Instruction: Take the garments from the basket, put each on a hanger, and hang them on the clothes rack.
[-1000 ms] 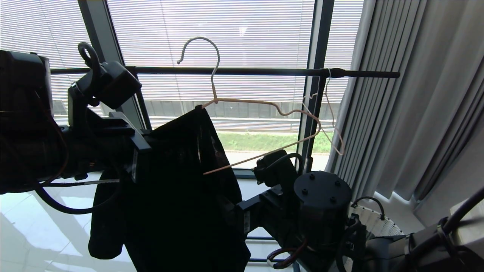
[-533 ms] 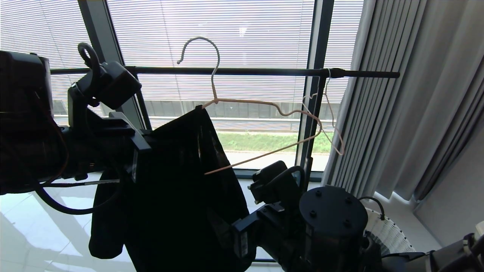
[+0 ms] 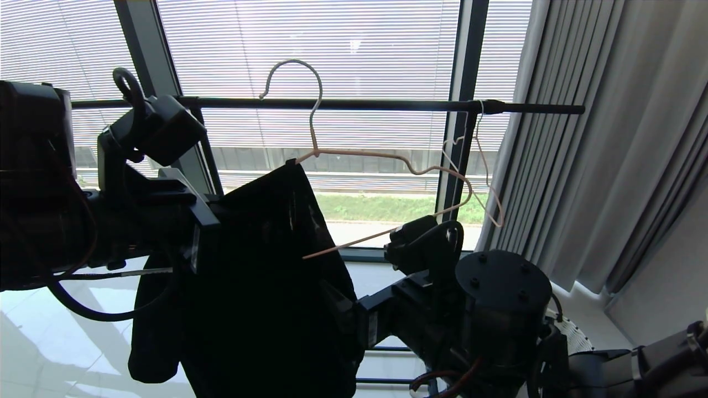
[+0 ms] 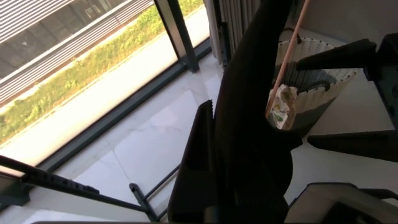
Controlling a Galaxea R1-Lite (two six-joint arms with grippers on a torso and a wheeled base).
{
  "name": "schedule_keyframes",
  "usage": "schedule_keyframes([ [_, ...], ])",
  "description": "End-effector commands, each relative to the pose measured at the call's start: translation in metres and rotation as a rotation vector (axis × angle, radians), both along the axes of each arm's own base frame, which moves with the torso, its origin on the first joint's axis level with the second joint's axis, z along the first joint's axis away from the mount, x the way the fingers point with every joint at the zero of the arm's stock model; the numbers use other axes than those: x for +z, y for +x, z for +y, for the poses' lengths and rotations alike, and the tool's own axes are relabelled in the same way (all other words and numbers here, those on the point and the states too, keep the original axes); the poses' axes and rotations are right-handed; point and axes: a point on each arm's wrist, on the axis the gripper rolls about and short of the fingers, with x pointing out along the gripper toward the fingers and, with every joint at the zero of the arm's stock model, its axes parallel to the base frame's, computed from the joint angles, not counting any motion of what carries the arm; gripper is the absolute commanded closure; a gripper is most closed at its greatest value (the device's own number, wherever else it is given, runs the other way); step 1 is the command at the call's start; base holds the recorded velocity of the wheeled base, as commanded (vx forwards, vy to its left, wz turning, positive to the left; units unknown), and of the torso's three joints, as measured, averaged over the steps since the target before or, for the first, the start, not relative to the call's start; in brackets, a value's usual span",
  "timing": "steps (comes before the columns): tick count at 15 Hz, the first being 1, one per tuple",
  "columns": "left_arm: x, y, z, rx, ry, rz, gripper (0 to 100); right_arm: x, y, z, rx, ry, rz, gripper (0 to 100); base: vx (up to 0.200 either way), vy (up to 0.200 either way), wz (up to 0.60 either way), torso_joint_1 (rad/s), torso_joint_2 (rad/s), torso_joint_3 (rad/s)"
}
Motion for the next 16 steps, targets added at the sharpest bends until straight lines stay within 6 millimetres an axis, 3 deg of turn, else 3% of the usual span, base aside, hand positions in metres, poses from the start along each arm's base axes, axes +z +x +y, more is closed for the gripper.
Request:
schedule_keyframes([
  [1, 0.001, -0.003, -0.001, -0.008, -0.003, -0.005, 100, -0.004, 0.012, -0.005, -0.038, -0.01, 0.006, 0, 0.0, 0.0, 0.0, 0.0, 0.0, 0.0],
  [9, 0.001, -0.008, -0.015, -0.072, -0.006, 0.0, 100, -0.035, 0.027, 0.015, -0.106, -0.078, 0.025, 0, 0.0, 0.0, 0.0, 0.0, 0.0, 0.0],
  [14, 0.003, -0.003, -0.004, -0.019, -0.011, -0.015, 100, -0.057, 0.022, -0.012, -0.161, -0.223, 0.037, 0, 0.0, 0.0, 0.0, 0.0, 0.0, 0.0],
  [16, 0.004, -0.002, 0.0, 0.0, -0.015, -0.026, 100, -0.06, 0.034, -0.03, -0.21, -0.283, 0.02, 0, 0.0, 0.0, 0.0, 0.0, 0.0, 0.0],
])
